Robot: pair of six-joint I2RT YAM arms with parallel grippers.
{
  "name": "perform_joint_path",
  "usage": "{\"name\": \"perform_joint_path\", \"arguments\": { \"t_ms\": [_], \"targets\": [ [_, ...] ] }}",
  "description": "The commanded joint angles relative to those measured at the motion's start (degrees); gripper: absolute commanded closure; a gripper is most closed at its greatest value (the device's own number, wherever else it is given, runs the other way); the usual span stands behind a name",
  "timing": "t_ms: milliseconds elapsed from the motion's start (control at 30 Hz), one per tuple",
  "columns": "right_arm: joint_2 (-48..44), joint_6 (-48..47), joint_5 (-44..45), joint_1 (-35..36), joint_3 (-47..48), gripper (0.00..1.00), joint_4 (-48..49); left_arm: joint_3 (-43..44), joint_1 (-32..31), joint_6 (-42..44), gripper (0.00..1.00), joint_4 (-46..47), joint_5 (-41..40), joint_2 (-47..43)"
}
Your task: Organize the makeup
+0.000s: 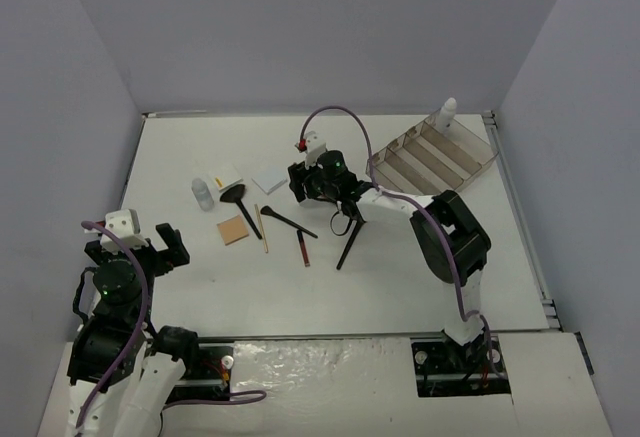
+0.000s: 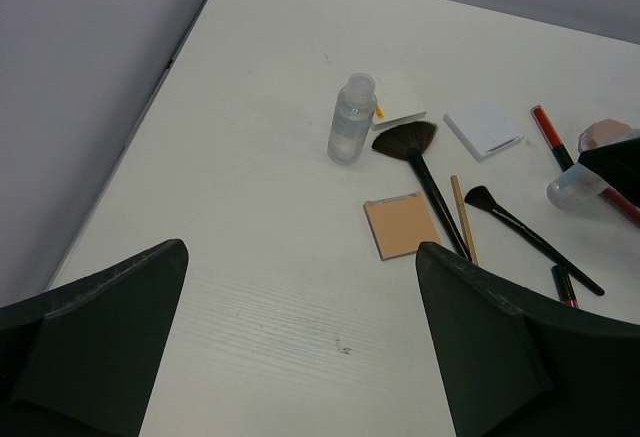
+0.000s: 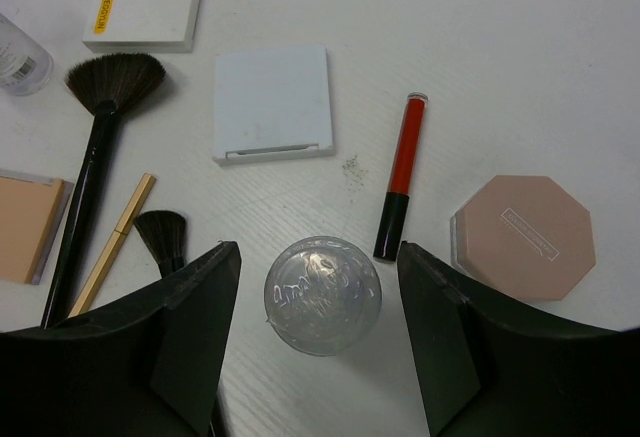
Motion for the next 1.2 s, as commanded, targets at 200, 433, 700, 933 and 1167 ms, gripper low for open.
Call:
{"name": "perform_joint_path", "arguments": {
  "t_ms": [200,433,700,933,1167],
  "targets": [
    [-0.82,-0.46,0.14,0.63,1.39,0.50,4.32,1.22,0.33,-0.03,0.03,2.81,-0.57,1.07],
    [-4.38,-1.62,2.71,0.69,0.36,0.87,4.14,1.15,0.25,-0.10,0.03,2.63,-0.76,0.88],
    [-16.00,-6.37,11.45,-1.52,2.54,1.00,-3.74,1.15,0.33,-0.11,0.03,2.54,-0.93,0.28],
    [-22.40,-5.54,13.46,-19.19,3.62,1.00,-8.73,1.15,0.28,-0.20,0.03,2.41,-1.07,0.11],
    [-22.21,-0.91,7.56,-38.39,4.26,1.00,-5.90,1.23,0.24,-0.28,0.03,2.54,-1.03,-0.58]
  ]
}}
